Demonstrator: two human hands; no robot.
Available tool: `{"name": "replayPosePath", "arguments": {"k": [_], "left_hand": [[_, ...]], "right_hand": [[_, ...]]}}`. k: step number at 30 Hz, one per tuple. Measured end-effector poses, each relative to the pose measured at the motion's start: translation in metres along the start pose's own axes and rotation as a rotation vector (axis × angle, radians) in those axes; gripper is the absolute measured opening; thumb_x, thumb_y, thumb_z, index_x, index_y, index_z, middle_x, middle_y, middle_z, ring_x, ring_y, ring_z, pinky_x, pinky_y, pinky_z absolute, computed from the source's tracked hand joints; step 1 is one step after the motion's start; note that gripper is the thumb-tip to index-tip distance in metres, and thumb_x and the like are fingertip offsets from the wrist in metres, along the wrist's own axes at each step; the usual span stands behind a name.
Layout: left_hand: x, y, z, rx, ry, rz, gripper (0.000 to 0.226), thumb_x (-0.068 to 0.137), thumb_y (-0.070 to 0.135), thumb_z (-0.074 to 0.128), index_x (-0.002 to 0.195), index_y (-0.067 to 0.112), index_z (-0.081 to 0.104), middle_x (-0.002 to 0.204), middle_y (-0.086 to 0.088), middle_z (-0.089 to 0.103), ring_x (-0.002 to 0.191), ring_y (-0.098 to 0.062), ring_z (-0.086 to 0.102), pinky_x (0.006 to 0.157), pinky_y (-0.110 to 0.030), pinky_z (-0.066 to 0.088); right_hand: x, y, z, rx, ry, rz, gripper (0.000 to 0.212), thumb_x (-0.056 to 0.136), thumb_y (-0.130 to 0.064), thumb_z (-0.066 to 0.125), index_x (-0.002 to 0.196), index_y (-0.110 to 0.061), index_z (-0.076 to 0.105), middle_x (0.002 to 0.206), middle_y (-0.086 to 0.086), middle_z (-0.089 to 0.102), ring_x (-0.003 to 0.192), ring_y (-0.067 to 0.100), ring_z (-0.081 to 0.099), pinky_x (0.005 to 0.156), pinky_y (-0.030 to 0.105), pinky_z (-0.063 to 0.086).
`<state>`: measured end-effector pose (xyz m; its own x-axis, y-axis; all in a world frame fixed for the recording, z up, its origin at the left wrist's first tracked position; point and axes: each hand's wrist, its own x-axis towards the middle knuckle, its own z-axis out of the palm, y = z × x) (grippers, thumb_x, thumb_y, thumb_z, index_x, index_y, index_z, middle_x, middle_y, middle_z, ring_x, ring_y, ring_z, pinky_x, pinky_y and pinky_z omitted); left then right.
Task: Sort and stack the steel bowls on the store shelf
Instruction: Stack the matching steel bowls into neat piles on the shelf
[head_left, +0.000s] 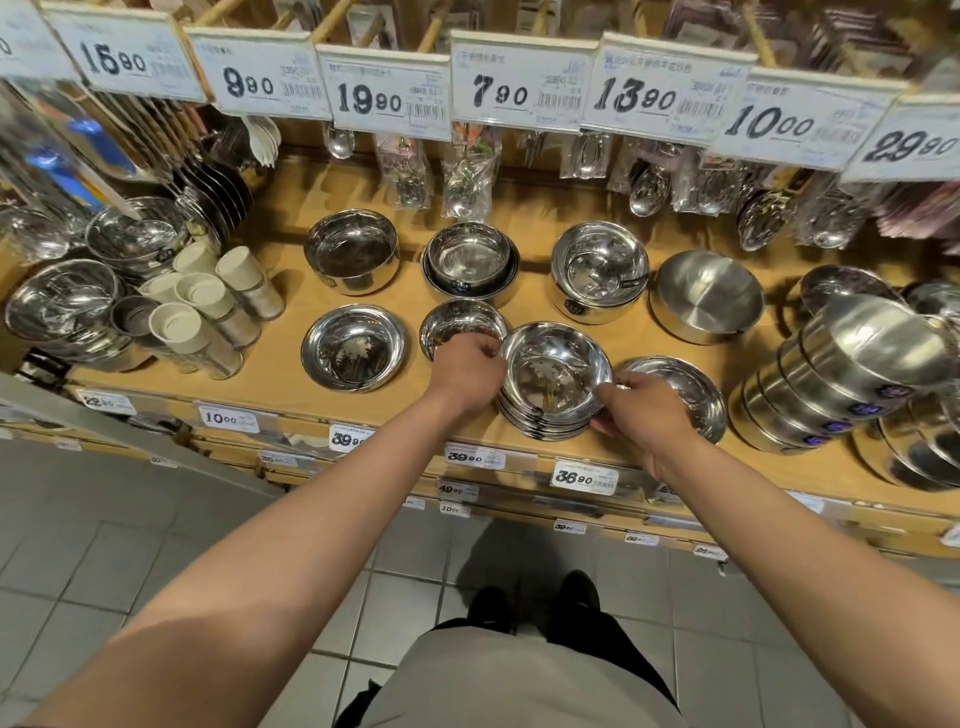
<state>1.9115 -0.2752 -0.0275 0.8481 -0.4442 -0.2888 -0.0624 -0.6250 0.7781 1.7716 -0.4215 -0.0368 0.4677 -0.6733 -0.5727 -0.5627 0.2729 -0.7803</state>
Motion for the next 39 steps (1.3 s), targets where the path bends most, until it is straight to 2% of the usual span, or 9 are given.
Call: {"name": "replayPosePath", "arguments": {"k": [3,6,12,17,23,29,33,35,39], "left_hand": [[-0.001,0.002,0.001,0.015,0.021,-0.014,0.018,0.087,0.008,0.061,0.084,0.009,0.078,0.086,-0.006,0.076,0.067,-0.011,0.057,0.055,-0.017,0.043],[-0.001,0.005,0.001,-0.003,0.037,-0.031,0.017,0.085,0.004,0.059,0.084,0.005,0.076,0.085,-0.008,0.075,0.069,-0.013,0.057,0.059,-0.020,0.046],[-0.002,0.000,0.001,-0.037,0.007,-0.062,0.020,0.085,0.003,0.063,0.075,0.019,0.068,0.076,0.005,0.066,0.075,-0.015,0.059,0.077,-0.031,0.053],[-0.003,0.004,0.002,0.000,-0.002,-0.068,0.007,0.081,0.005,0.073,0.087,0.002,0.073,0.075,-0.003,0.066,0.072,-0.019,0.059,0.073,-0.037,0.056],[-0.004,0.006,0.003,0.036,0.003,-0.056,0.020,0.078,0.000,0.074,0.073,0.016,0.063,0.071,0.003,0.061,0.066,-0.011,0.055,0.057,-0.024,0.048],[-0.002,0.004,0.005,0.018,0.020,-0.045,0.010,0.078,-0.001,0.072,0.087,0.004,0.071,0.076,-0.002,0.064,0.070,-0.016,0.056,0.062,-0.027,0.049],[0.001,0.007,0.004,0.054,-0.025,-0.043,0.023,0.081,0.008,0.069,0.104,0.010,0.068,0.091,-0.003,0.066,0.085,-0.020,0.062,0.070,-0.028,0.046],[0.002,0.009,0.004,0.113,-0.068,-0.040,0.024,0.085,0.011,0.065,0.109,0.008,0.068,0.087,-0.003,0.066,0.086,-0.023,0.063,0.065,-0.026,0.045],[0.004,0.012,0.004,0.183,-0.084,-0.061,0.016,0.087,0.004,0.054,0.072,0.004,0.062,0.064,-0.002,0.054,0.066,-0.021,0.052,0.049,-0.025,0.033]], "right_hand": [[0.002,-0.001,0.001,-0.063,0.020,-0.028,0.008,0.093,-0.014,0.070,0.100,-0.012,0.072,0.095,0.010,0.077,0.084,0.026,0.076,0.082,0.046,0.064],[0.006,-0.004,0.000,-0.097,0.037,-0.043,0.004,0.092,-0.012,0.071,0.091,-0.011,0.074,0.088,0.010,0.077,0.077,0.027,0.077,0.077,0.046,0.065],[0.007,-0.007,0.000,-0.131,0.039,-0.066,0.004,0.089,-0.008,0.073,0.085,-0.010,0.071,0.081,0.013,0.076,0.078,0.033,0.077,0.077,0.053,0.063],[0.008,-0.005,0.000,-0.134,0.029,-0.087,0.009,0.090,-0.006,0.072,0.088,-0.013,0.068,0.087,0.013,0.075,0.082,0.033,0.076,0.079,0.053,0.063],[0.007,-0.006,-0.003,-0.169,0.049,-0.151,0.008,0.087,-0.004,0.072,0.088,-0.012,0.070,0.094,0.015,0.075,0.089,0.035,0.075,0.084,0.055,0.061],[0.006,-0.003,-0.003,-0.118,0.034,-0.124,0.015,0.086,0.000,0.071,0.090,-0.013,0.065,0.098,0.017,0.074,0.089,0.036,0.075,0.081,0.054,0.062],[0.011,-0.002,-0.002,-0.013,-0.030,-0.039,0.018,0.089,-0.005,0.070,0.098,-0.015,0.058,0.104,0.018,0.072,0.091,0.033,0.075,0.083,0.048,0.063],[0.012,-0.004,0.000,-0.041,-0.047,-0.027,0.010,0.093,-0.012,0.068,0.099,-0.013,0.059,0.100,0.016,0.072,0.084,0.027,0.074,0.082,0.045,0.064],[0.013,-0.006,0.004,-0.112,-0.030,-0.029,0.011,0.098,-0.017,0.062,0.089,-0.011,0.063,0.101,0.018,0.072,0.088,0.032,0.074,0.077,0.043,0.065]]}}
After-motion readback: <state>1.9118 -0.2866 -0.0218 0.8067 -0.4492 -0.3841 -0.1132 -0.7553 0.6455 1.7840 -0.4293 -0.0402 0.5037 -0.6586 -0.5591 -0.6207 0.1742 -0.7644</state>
